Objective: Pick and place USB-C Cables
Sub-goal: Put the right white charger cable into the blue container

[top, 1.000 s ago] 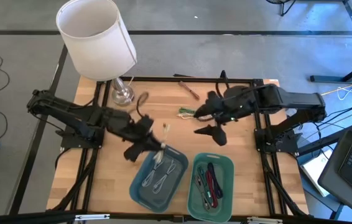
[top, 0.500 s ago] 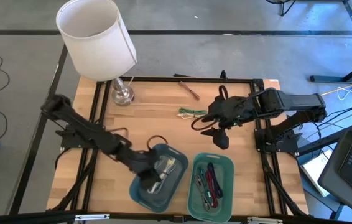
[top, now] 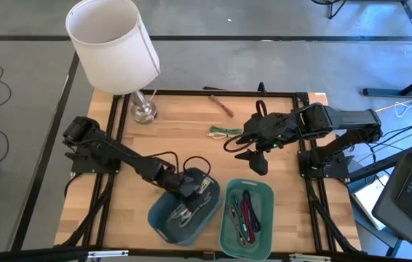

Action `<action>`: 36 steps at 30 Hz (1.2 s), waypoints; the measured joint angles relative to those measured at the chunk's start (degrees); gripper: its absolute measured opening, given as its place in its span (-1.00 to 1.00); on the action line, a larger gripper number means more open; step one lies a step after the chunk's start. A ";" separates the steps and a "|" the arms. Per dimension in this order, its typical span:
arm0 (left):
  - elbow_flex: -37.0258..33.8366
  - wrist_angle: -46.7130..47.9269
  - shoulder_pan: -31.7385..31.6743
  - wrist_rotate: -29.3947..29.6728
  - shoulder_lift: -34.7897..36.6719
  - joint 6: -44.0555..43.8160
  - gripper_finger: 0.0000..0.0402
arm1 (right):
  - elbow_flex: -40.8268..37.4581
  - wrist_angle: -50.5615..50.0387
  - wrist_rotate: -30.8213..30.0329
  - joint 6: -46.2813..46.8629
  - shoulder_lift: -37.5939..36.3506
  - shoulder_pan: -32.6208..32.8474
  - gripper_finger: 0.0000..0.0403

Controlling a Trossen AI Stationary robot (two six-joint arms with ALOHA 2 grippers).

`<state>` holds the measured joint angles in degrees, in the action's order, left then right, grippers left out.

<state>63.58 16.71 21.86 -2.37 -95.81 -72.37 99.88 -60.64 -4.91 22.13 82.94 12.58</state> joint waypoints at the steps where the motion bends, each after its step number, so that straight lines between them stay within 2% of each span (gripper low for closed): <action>1: 0.21 0.02 -0.16 0.07 0.00 0.03 -0.94 | 0.00 0.01 0.00 0.00 0.00 0.00 0.21; 11: 10.21 11.99 -0.10 1.28 0.46 2.78 -0.94 | 0.00 -0.02 -0.02 -1.42 0.00 0.00 0.21; 18: 11.55 22.74 1.46 -0.28 0.44 -2.52 -0.94 | 0.00 -0.02 -0.16 -2.98 0.00 0.00 0.21; 23: 11.58 21.61 2.24 -0.85 -0.95 -4.31 -0.94 | 0.00 -0.01 -1.79 -3.46 0.00 0.00 0.21; 33: 11.59 18.69 2.81 -6.38 -5.60 -4.44 -0.94 | 0.00 0.14 -2.14 -3.26 0.00 0.00 0.21; 36: 11.59 17.00 2.68 -7.04 -5.52 -2.16 -0.86 | 0.00 0.15 -2.14 -3.25 0.00 0.00 0.21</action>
<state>75.18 33.71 24.53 -9.41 -101.33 -74.53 99.88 -60.49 -7.05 18.88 82.94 12.58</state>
